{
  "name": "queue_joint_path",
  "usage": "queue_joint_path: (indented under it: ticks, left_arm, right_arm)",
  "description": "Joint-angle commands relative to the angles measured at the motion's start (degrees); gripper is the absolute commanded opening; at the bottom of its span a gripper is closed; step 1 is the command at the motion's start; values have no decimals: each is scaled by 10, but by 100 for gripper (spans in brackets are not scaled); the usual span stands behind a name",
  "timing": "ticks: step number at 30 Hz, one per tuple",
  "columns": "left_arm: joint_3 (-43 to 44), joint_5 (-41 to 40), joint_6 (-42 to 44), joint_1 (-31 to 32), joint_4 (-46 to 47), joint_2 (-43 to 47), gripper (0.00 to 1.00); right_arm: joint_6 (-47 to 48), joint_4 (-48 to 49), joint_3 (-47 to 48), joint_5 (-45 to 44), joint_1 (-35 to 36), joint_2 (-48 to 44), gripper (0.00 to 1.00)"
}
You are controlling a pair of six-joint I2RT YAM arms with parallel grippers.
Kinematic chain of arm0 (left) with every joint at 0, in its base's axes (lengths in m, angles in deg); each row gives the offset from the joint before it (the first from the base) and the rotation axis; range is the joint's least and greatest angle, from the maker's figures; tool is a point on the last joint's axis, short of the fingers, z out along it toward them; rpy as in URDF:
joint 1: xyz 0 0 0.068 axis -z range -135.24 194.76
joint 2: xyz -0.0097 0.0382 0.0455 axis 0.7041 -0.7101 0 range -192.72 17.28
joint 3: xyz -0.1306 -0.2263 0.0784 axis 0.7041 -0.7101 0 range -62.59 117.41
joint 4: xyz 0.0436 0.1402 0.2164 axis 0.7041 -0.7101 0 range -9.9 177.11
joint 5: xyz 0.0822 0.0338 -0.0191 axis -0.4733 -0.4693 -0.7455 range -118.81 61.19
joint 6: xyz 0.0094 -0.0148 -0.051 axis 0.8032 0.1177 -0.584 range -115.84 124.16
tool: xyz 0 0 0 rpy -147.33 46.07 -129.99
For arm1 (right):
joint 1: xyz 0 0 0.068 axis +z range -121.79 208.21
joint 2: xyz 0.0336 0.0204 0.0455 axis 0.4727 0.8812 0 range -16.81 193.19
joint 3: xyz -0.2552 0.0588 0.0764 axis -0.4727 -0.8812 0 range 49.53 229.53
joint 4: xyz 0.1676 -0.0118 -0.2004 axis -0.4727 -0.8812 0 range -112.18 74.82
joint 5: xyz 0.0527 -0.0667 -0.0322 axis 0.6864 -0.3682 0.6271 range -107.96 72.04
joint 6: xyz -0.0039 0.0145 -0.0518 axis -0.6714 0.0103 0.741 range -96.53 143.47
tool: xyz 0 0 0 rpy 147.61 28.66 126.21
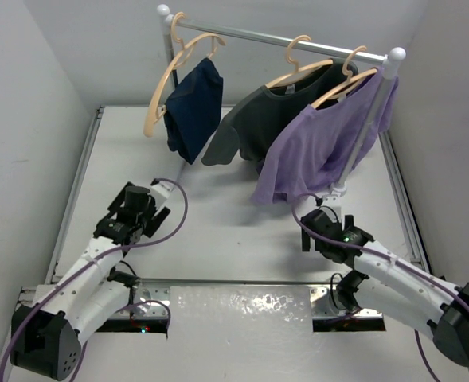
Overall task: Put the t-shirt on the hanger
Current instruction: Reset both arms
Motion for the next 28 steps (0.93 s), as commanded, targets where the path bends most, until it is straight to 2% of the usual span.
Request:
queue_joint_path:
  ticks: [1,7,10,13,28]
  left_arm:
    - [-34,-19,-10,-26,98,18,100]
    - [-48,13,-42,-66,126,17,100]
    - [-44,51,-47,-77,106,18,100]
    - [-47,53,-48,-79,109,21,100]
    - [-49,60,-48,-87,109,18,100]
  right_arm:
    - [46,70,1,14,-3,18,99]
    - [80,170,-34,-6,-2,-4,99]
    - [40,162,-31,-42,-2,-4,99]
    - [28,141,-21,-54,-2,7,99]
    - [56,188,-45,-50,-2,7,99]
